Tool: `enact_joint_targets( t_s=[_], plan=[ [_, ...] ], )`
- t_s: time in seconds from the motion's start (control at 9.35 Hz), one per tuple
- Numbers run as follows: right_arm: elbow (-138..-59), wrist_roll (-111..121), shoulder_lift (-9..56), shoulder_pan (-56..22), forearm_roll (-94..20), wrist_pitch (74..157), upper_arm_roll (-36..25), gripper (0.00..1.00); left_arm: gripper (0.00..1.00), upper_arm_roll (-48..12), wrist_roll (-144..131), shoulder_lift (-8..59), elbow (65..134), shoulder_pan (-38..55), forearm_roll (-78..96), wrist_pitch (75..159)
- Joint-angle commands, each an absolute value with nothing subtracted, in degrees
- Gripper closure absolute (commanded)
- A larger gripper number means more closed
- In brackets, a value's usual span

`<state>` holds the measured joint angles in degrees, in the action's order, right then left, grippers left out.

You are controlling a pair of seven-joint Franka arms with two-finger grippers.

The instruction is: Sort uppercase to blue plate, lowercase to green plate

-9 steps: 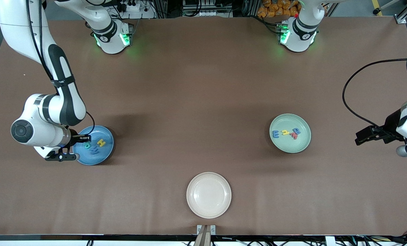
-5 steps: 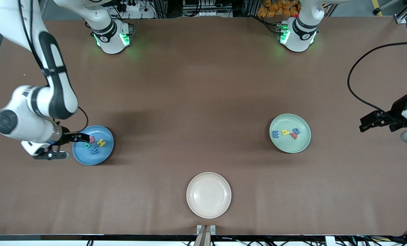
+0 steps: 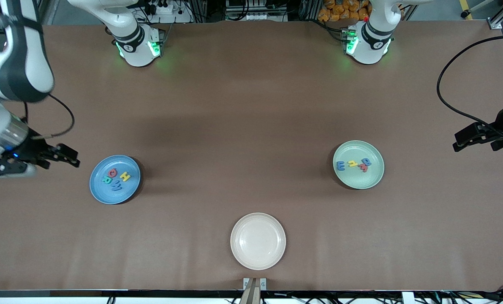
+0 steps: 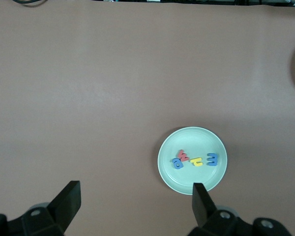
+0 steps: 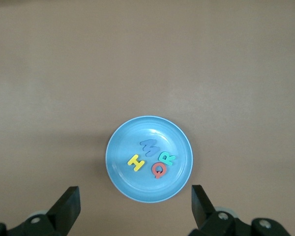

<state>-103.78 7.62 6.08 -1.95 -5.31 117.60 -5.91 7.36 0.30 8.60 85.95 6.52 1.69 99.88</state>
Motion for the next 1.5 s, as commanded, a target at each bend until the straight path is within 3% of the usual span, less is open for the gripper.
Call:
enact_joint_targets(
  t_s=[0.0,0.21,0.53,0.86,1.39],
  plan=[
    [-96.8,8.3,4.4,1.6,-2.0,109.6,-2.6,0.00,0.00,6.2,1.8,7.5,86.6,5.6,3.0,98.8],
    [-88.8,8.1,3.4,1.8,-1.5,99.6,-2.4,0.00,0.00,0.4,1.0,7.5,86.6,1.3,2.7,98.8],
    [-81.0,8.4,3.4,0.9,1.1,89.8,-2.4,0.00,0.00,-0.3,1.0,7.6,86.5,1.2,2.5,98.8],
    [-81.2,7.8,2.5,3.8,0.7,89.0,1.2,0.00,0.00,-1.5,1.7,7.6,86.5,1.1,1.5,98.8],
    [-81.3,7.5,2.4,3.8,-0.7,89.9,0.8,0.00,0.00,-1.5,1.6,7.6,86.5,1.0,1.5,98.8]
  ],
)
